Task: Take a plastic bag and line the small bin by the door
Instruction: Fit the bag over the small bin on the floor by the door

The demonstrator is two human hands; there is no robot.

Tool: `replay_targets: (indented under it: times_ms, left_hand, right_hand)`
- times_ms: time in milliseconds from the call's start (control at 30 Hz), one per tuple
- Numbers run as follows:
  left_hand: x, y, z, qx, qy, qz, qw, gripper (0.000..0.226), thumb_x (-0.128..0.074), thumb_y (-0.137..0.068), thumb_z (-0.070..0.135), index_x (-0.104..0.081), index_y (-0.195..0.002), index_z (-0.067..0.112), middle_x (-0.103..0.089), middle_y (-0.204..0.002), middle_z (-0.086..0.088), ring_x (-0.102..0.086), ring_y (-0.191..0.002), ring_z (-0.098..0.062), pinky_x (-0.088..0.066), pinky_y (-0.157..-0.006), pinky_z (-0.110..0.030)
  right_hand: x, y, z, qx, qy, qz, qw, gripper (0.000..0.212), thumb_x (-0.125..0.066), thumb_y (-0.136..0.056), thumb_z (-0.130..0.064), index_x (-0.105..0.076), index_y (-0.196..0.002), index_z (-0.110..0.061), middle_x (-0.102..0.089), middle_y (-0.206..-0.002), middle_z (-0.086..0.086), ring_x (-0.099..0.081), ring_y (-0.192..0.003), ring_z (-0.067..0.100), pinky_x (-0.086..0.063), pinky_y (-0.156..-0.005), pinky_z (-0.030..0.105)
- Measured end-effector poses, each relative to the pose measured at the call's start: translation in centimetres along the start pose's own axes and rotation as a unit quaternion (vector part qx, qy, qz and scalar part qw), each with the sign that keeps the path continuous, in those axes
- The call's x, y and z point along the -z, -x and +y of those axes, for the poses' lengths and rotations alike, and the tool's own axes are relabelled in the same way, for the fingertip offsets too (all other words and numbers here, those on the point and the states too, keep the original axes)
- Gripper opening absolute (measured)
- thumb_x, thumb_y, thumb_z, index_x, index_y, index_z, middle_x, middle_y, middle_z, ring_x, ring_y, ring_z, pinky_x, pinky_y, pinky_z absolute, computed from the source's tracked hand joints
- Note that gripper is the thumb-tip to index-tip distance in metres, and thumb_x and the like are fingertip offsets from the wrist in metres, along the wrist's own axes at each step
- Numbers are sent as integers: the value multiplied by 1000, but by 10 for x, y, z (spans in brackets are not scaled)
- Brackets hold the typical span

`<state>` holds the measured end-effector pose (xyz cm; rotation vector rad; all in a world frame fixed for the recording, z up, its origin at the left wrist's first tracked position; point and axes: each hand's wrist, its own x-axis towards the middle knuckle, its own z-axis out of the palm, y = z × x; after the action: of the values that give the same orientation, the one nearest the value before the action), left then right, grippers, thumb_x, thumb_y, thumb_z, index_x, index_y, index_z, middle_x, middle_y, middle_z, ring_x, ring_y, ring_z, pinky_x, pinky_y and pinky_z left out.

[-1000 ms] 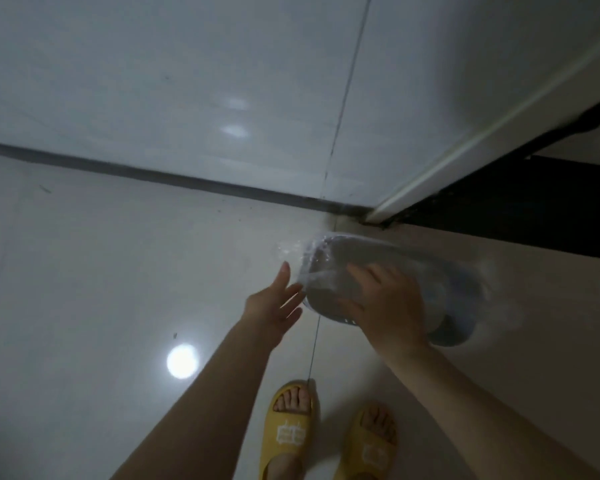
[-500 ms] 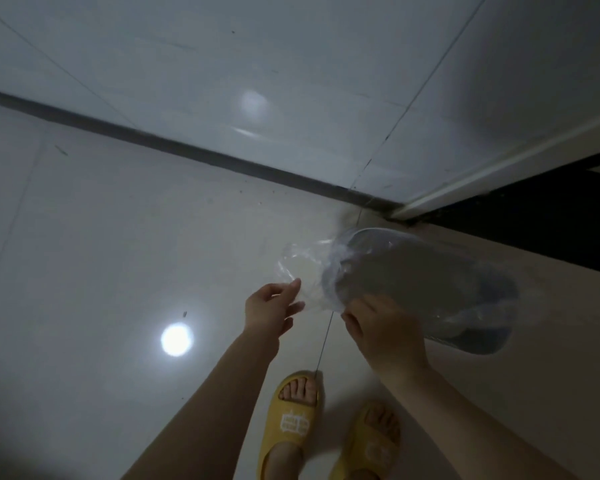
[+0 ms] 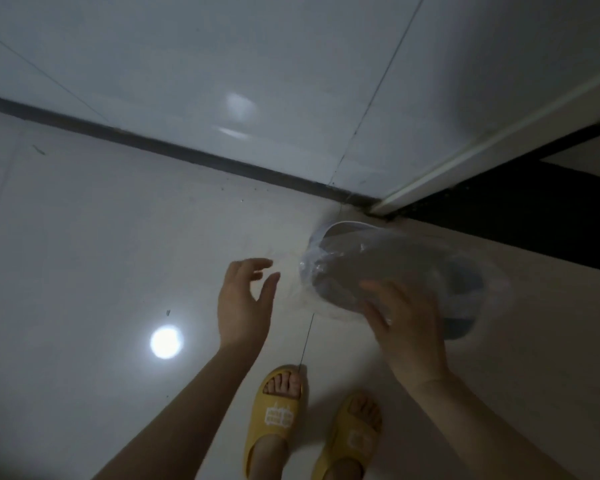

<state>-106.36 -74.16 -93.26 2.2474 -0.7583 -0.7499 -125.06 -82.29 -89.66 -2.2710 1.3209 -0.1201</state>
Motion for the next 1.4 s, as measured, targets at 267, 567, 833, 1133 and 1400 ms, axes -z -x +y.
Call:
replay_targets:
  times_ms: [267, 567, 833, 1133, 1400]
  left_hand:
    - [-39, -30, 46, -122, -127, -158, 972, 47, -47, -93, 37, -45, -136, 17, -53, -137, -5, -51, -122, -21, -37, -101, -31]
    - [-44, -74, 31, -33, -120, -192, 974, 22, -57, -89, 28, -69, -86, 9, -69, -88, -9, -59, -77, -20, -44, -69, -28]
    - [-51, -96, 34, -12, 5, -126, 992, 25, -44, -95, 27, -51, -80, 9, -54, -69, -1, -48, -61, -15, -38, -54, -25]
    - [-82, -109, 8, -4, -64, -123, 990, 24, -39, -97, 27, -43, -80, 11, -51, -84, -7, -46, -71, -21, -33, -62, -32]
    - [-72, -88, 1, 27, -79, -171, 982, 31, -36, -98, 29, -57, -111, 10, -58, -110, -15, -53, -89, -23, -39, -76, -31]
  right_hand:
    - [32, -70, 45, 1, 77, -42, 996, 31, -54, -90, -20, -60, -117, -7, -65, -116, 18, -57, -106, 38, -43, -89, 48]
    - [6, -122, 57, -71, -63, -85, 992, 17, -59, -86, -22, -70, -84, -9, -71, -86, 14, -61, -83, 29, -48, -76, 38]
    - [5, -132, 68, -24, -123, -154, 980, 5, -68, -81, -22, -67, -76, -19, -60, -65, -7, -54, -62, -4, -39, -58, 9]
    - [-26, -152, 75, -187, -183, -152, 953, 10, -67, -81, -15, -66, -71, -14, -59, -61, 0, -53, -59, 10, -41, -62, 24]
    - [-8, -153, 70, -199, -146, -160, 956, 22, -66, -82, -23, -70, -98, -9, -66, -82, 3, -59, -77, 15, -43, -76, 27]
